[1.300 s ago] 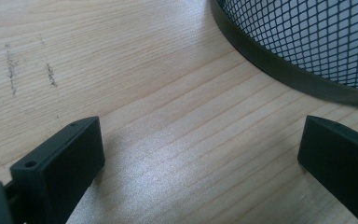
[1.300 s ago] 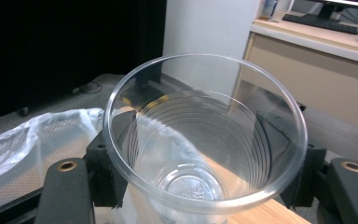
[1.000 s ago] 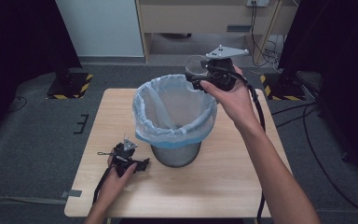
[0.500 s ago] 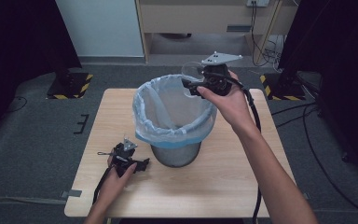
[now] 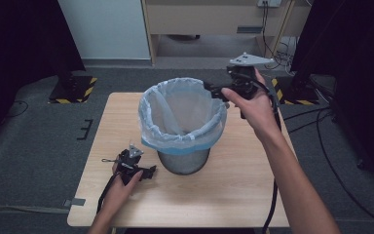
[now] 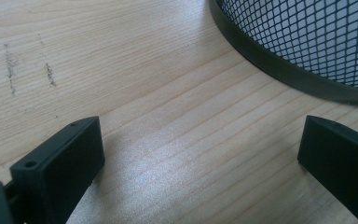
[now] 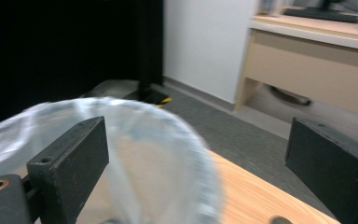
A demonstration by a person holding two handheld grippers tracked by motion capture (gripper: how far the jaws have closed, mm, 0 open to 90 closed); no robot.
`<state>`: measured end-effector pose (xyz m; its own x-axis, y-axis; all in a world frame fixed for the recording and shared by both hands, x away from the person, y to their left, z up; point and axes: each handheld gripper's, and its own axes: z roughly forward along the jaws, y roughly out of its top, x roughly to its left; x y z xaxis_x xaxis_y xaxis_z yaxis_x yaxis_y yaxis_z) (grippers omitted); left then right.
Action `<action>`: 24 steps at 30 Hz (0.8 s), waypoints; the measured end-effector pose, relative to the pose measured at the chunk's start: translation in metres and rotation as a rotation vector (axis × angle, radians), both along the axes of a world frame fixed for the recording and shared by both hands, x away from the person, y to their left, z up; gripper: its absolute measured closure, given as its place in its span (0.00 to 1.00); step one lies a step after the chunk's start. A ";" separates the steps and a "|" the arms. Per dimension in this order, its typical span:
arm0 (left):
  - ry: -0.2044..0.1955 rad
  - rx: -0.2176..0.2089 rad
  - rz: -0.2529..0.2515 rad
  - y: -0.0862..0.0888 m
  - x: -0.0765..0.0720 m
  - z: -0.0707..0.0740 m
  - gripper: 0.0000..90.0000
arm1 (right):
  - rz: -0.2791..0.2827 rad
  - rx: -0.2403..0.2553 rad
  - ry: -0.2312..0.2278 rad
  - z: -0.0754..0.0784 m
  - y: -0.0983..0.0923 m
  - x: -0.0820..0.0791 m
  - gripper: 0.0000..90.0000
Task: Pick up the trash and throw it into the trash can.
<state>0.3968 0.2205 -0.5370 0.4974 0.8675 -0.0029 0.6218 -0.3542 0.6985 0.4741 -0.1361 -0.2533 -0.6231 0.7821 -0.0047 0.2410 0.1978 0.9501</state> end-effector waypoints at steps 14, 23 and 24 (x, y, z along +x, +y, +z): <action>0.002 0.002 -0.002 0.000 0.000 0.000 0.00 | -0.213 0.021 0.083 -0.064 -0.088 0.015 0.08; 0.002 0.002 -0.002 0.000 0.000 0.000 0.00 | -0.227 0.017 0.160 -0.116 -0.097 0.019 0.08; 0.002 0.002 -0.002 0.000 0.000 0.000 0.00 | -0.227 0.006 0.179 -0.128 -0.095 0.019 0.07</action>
